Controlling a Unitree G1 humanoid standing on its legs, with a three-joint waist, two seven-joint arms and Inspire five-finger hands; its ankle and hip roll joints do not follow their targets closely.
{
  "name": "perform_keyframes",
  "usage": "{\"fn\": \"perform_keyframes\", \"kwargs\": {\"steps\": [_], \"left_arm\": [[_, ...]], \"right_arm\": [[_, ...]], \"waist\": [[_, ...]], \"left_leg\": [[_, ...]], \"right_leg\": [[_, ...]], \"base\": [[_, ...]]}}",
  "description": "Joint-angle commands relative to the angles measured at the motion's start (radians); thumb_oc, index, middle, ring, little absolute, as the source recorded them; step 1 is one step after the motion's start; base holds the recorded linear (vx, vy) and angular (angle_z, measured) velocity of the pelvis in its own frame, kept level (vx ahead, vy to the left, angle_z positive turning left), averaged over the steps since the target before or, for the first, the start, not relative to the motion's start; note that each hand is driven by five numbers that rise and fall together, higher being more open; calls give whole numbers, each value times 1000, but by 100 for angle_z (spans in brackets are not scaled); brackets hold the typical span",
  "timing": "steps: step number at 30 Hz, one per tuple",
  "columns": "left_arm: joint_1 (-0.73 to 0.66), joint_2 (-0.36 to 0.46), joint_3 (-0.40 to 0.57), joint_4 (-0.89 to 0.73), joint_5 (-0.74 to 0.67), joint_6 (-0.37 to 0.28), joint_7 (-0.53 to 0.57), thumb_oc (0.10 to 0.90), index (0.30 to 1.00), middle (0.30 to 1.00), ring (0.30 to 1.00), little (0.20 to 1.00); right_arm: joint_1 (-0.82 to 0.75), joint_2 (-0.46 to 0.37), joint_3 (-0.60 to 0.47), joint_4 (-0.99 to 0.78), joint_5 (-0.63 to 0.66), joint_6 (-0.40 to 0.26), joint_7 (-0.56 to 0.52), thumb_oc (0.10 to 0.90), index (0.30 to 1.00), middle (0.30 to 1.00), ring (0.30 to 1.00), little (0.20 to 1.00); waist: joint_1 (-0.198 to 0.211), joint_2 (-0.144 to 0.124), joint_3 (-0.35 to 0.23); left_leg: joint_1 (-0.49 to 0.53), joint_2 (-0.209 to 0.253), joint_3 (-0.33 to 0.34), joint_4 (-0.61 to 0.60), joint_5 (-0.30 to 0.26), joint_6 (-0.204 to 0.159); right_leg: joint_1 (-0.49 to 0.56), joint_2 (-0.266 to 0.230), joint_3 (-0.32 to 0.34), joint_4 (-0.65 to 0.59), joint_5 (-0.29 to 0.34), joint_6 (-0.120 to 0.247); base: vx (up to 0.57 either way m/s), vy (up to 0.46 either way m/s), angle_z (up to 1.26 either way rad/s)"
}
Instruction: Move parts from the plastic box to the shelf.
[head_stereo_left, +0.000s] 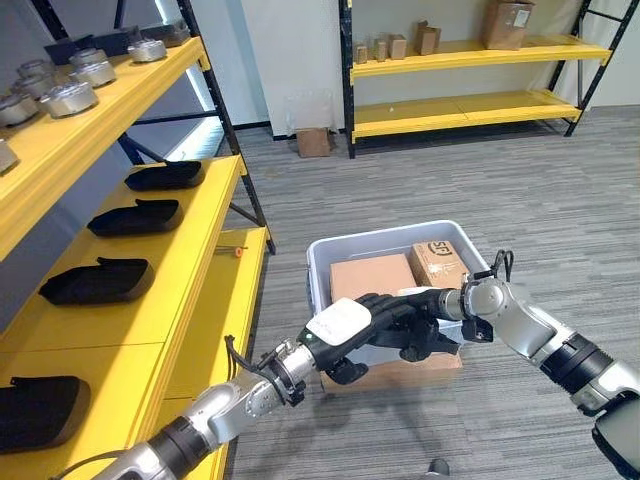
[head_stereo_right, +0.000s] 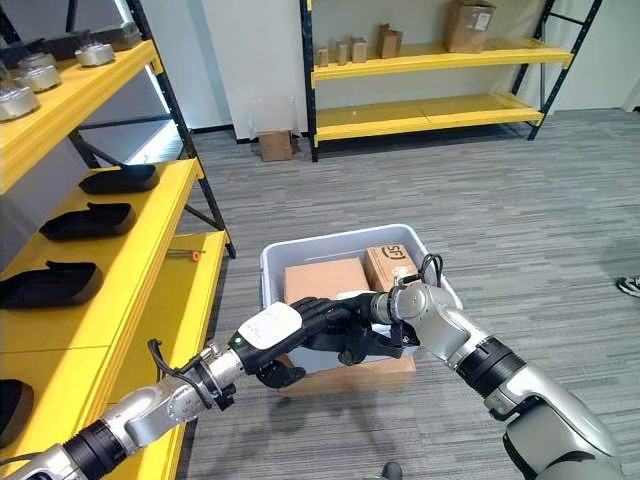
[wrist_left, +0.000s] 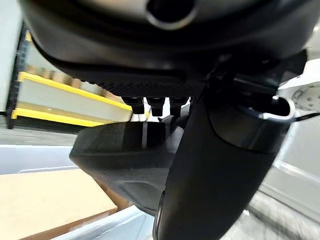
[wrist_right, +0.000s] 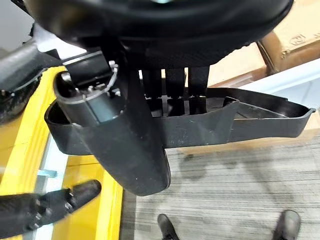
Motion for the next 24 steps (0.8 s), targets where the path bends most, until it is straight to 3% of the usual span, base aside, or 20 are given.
{"fn": "perform_keyframes", "kwargs": {"steps": [1,6,9,19,24], "left_arm": [[-103,30,214,179,-9,248,39,900,1000,1000,1000,1000],[-101,25,216,167,-32,237,-24,900,1000,1000,1000,1000],[-98,20,214,167,-61,249,-44,400,300,300,300,300],[-116,6,215,182,-31,298,-38,400,300,300,300,300],[-117,5,214,183,-24,289,-30,400,300,300,300,300]], "right_arm": [[-109,125,-99,-174,74,-182,34,400,300,300,300,300],[-108,123,-100,-177,79,-188,29,400,300,300,300,300],[-113,123,-104,-187,89,-193,30,400,300,300,300,300],[-111,142,-118,-210,87,-175,15,400,300,300,300,300],[-110,147,-114,-216,86,-167,-2,400,300,300,300,300]], "waist": [[10,-73,7],[13,-73,8],[12,-72,7],[14,-72,4],[14,-72,4]], "left_leg": [[46,54,-43,108,-157,-31],[45,55,-44,110,-159,-30],[45,56,-44,112,-159,-29],[46,53,-50,111,-163,-28],[48,52,-51,112,-162,-27]], "right_leg": [[71,-9,-1,-15,-111,34],[71,-10,-2,-12,-113,34],[71,-11,-2,-12,-112,35],[74,-11,-2,-12,-112,36],[76,-10,-2,-13,-112,35]], "base": [[0,0,0],[0,0,0],[0,0,0],[0,0,0],[0,0,0]]}}
